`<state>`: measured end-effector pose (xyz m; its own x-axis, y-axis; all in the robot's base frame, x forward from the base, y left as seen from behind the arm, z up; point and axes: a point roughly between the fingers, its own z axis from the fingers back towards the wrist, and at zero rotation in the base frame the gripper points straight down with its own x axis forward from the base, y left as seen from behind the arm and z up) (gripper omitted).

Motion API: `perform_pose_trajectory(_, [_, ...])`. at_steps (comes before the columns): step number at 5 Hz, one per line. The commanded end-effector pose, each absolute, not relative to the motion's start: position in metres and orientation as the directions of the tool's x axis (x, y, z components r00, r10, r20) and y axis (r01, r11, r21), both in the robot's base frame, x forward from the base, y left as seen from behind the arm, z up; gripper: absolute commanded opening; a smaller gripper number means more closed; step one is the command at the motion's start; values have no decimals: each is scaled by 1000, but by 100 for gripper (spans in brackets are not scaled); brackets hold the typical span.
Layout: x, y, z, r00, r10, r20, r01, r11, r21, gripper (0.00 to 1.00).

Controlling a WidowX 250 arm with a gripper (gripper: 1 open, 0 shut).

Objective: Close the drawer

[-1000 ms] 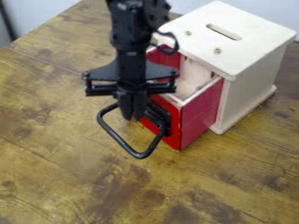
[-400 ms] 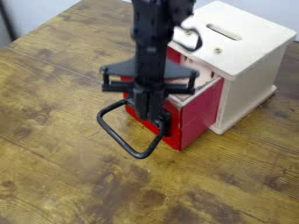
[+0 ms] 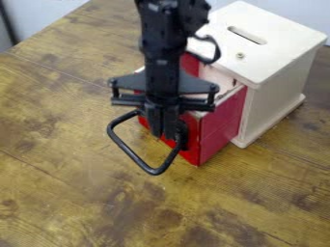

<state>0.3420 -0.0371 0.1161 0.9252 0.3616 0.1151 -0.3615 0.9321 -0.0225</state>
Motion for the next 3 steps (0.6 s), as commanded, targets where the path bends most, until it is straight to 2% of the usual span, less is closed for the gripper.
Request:
perform_pose_trajectory(1, [357, -47, 140, 951, 261, 168, -260, 965, -27, 0])
perform_pose_trajectory(2, [351, -44, 128, 948, 271, 168, -271, 962, -24, 0])
perform_pose_trajectory(3, [345, -41, 113, 942, 296, 156, -298, 955, -15, 100])
